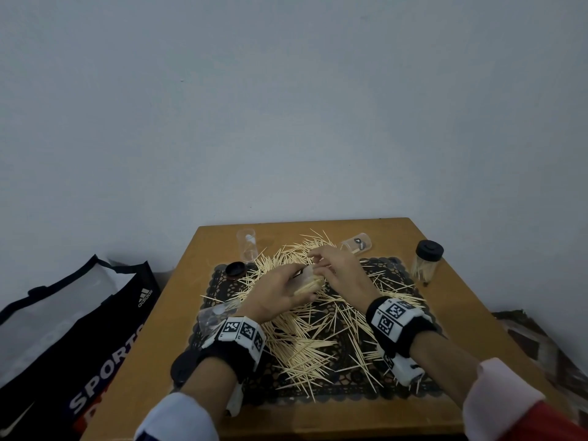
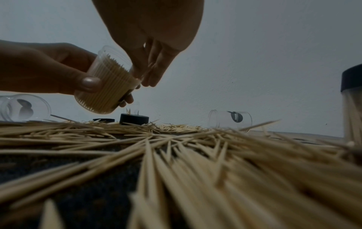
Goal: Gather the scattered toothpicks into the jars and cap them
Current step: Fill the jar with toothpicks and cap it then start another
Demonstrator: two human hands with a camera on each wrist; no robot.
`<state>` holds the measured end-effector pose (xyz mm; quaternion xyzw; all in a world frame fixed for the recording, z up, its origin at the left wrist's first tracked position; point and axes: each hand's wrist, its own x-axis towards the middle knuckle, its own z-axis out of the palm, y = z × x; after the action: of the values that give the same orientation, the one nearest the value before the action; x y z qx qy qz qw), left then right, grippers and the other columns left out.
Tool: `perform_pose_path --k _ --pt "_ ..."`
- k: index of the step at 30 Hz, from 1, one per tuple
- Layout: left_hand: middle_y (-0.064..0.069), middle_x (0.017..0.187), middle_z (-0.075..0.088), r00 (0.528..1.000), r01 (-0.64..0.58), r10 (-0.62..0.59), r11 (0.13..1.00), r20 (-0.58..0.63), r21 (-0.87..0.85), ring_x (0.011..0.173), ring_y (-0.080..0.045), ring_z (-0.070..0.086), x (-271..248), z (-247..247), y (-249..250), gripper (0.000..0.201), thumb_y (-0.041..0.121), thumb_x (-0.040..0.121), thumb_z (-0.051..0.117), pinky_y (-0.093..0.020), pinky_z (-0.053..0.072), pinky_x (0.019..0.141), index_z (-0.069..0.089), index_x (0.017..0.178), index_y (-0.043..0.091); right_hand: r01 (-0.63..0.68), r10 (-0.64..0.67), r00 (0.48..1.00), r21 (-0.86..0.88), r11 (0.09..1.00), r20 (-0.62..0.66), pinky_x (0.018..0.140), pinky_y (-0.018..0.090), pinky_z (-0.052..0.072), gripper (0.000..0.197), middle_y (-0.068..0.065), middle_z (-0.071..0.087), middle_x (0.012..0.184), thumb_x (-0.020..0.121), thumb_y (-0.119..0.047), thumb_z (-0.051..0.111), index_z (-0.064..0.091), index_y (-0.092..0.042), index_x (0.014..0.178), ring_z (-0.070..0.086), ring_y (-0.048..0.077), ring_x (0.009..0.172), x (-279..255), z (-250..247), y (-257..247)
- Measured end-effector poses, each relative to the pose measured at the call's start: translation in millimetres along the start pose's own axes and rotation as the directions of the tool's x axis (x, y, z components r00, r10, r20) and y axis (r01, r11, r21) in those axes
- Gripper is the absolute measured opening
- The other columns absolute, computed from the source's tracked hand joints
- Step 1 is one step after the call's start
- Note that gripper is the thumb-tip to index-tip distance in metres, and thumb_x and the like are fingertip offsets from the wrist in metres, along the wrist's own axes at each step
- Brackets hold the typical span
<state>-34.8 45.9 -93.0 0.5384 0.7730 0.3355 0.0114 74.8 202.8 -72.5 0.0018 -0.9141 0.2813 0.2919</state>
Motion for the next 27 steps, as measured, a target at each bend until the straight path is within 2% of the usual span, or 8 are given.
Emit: perform_pose_path --k 5,9,12,15,17,21,24,27 --pt "0.0 0.113 0.066 1.0 -0.018 0.018 1.0 0.007 -0.026 0.091 -0.015 0.062 -0.6 -0.9 0.7 0.065 0.048 0.079 0.075 -0.029 0.051 0.081 0.055 0.131 0.013 -0.099 0.096 0.995 -0.096 0.99 -0.032 0.085 0.029 0.052 0.031 -0.004 0.062 0.114 0.086 -0.016 0.069 0.062 -0.016 0.116 0.061 0.006 0.086 -1.1 -2.1 -3.8" --pt "0.003 0.108 0.066 1.0 -0.004 0.004 1.0 0.001 -0.03 0.088 -0.012 0.061 -0.6 -0.1 0.4 0.062 0.051 0.078 0.075 -0.029 0.051 0.078 0.057 0.128 0.017 -0.244 0.234 0.97 -0.283 0.928 -0.07 0.068 0.024 0.051 0.03 -0.007 0.067 0.09 0.084 -0.044 0.067 0.063 -0.023 0.106 0.056 0.004 0.068 -1.5 -4.3 -3.5" --pt "0.003 0.102 0.066 1.0 0.025 -0.025 0.999 -0.009 -0.023 0.083 -0.013 0.061 0.2 0.8 0.5 0.062 0.057 0.076 0.073 -0.03 0.052 0.073 0.059 0.123 0.018 -0.254 0.246 0.967 -0.2 0.947 -0.061 0.06 0.021 0.047 0.023 -0.007 0.066 0.074 0.085 -0.041 0.067 0.066 -0.02 0.094 0.055 0.0 0.059 -1.7 -2.1 -0.2" --pt "0.005 0.1 0.065 0.999 0.046 -0.046 0.999 -0.024 -0.003 0.08 -0.009 0.059 1.0 1.7 -1.2 0.065 0.06 0.075 0.072 -0.023 0.046 0.067 0.058 0.122 0.017 -0.158 0.156 0.987 -0.145 0.977 -0.028 0.071 0.026 0.048 0.019 -0.002 0.067 0.088 0.094 -0.027 0.058 0.07 -0.012 0.094 0.059 0.008 0.075 0.0 -0.7 1.2" --pt "0.006 0.101 0.064 0.998 0.054 -0.054 0.999 -0.039 0.003 0.08 -0.008 0.058 0.7 2.2 -2.1 0.066 0.059 0.076 0.072 -0.018 0.042 0.066 0.057 0.125 0.017 -0.097 0.098 0.995 -0.156 0.983 -0.001 0.08 0.029 0.049 0.02 0.002 0.067 0.101 0.098 -0.018 0.052 0.069 -0.009 0.103 0.059 0.013 0.089 0.9 0.2 0.2" --pt "0.004 0.104 0.063 0.993 0.084 -0.082 0.996 -0.09 0.016 0.085 -0.012 0.058 1.0 2.3 -2.2 0.064 0.056 0.08 0.07 -0.022 0.045 0.071 0.055 0.126 0.014 -0.026 0.02 0.999 -0.147 0.989 -0.044 0.079 0.028 0.052 0.026 0.002 0.067 0.113 0.099 -0.013 0.049 0.064 -0.013 0.121 0.063 0.013 0.093 -1.3 -0.5 -2.0" --pt "0.004 0.104 0.065 0.979 0.118 -0.117 0.993 -0.17 -0.008 0.085 -0.01 0.061 0.8 0.2 -1.3 0.064 0.059 0.082 0.064 -0.018 0.046 0.069 0.055 0.125 0.012 -0.101 0.088 0.992 -0.161 0.982 -0.086 0.078 0.024 0.051 0.032 0.001 0.064 0.119 0.101 -0.014 0.047 0.056 -0.016 0.131 0.057 0.005 0.09 -1.0 -1.4 -3.0" --pt "0.003 0.107 0.065 0.955 0.152 -0.164 0.986 -0.248 -0.07 0.086 -0.01 0.064 -0.3 -1.9 -2.8 0.079 0.071 0.079 0.055 -0.027 0.055 0.073 0.049 0.132 0.013 -0.188 0.226 0.967 -0.265 0.946 0.12 0.089 0.03 0.049 0.04 -0.001 0.057 0.129 0.098 -0.028 0.052 0.047 -0.019 0.137 0.053 0.005 0.1 -2.5 0.1 -0.1"
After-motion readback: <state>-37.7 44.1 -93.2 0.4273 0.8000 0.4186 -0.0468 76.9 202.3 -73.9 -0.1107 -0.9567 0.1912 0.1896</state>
